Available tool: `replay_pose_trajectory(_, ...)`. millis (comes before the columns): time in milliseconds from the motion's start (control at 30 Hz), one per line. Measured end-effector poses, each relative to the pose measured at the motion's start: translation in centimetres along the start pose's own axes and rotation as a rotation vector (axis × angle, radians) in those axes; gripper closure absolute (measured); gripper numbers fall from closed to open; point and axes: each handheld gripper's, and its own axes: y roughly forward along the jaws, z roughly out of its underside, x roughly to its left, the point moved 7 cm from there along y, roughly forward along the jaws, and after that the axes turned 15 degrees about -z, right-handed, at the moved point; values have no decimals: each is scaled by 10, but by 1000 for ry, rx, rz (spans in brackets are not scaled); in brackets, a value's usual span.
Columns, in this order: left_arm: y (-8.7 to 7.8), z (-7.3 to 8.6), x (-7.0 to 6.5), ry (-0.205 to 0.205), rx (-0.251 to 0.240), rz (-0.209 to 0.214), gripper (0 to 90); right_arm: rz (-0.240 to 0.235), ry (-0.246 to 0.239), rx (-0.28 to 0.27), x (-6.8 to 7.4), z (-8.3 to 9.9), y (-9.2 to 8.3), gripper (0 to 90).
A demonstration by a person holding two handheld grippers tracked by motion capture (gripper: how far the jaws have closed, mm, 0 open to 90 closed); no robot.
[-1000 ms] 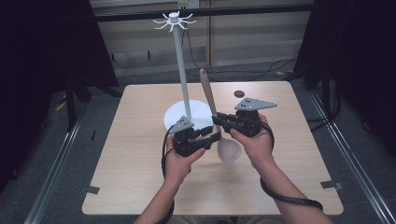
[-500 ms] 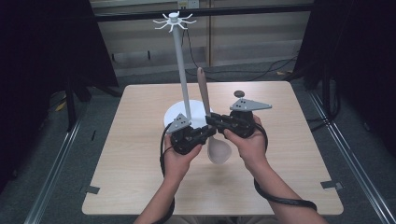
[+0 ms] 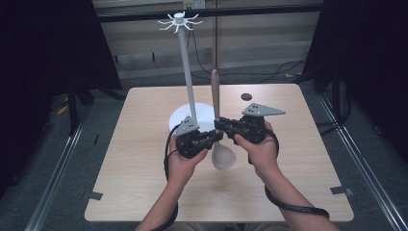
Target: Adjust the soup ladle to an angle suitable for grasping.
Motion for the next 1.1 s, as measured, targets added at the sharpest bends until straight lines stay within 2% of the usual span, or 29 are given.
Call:
replay_pose_trajectory(100, 0, 1, 1, 12, 11, -9, 802, 7, -3, -5, 0, 1, 0, 774)
replay_pose_trajectory(167, 0, 2, 3, 18, 18, -16, 802, 6, -1, -6, -1, 1, 0, 737)
replay_pose_trajectory(233, 0, 3, 4, 17, 18, -15, 802, 7, -6, -12, -2, 0, -2, 666)
replay_pose_trajectory(333, -1, 4, 8, 28, 31, -24, 802, 3, 12, -22, -3, -1, -7, 540)
replay_pose_trajectory(500, -2, 2, 14, 33, 33, -37, 802, 22, 0, 16, -9, 8, -19, 367)
replay_pose_trajectory(600, -4, 0, 18, 27, 29, -55, 802, 55, -21, 74, -15, 20, -25, 262)
replay_pose_trajectory(633, -4, -1, 19, 27, 24, -48, 802, 65, -23, 89, -16, 25, -27, 228)
replay_pose_trajectory(767, -6, -7, 24, 21, 16, -59, 802, 75, 4, 146, -22, 50, -34, 120)
replay_pose_trajectory(833, -7, -10, 27, 29, 17, -53, 802, 89, 4, 163, -26, 62, -39, 104)
replay_pose_trajectory(867, -7, -12, 28, 22, 17, -67, 802, 98, 8, 170, -27, 69, -42, 88)
replay_pose_trajectory(1000, -8, -19, 31, 13, 3, -60, 802, 93, 16, 199, -30, 89, -50, 50)
replay_pose_trajectory(1100, -8, -23, 32, 16, 5, -70, 802, 107, 23, 217, -33, 100, -54, 49)
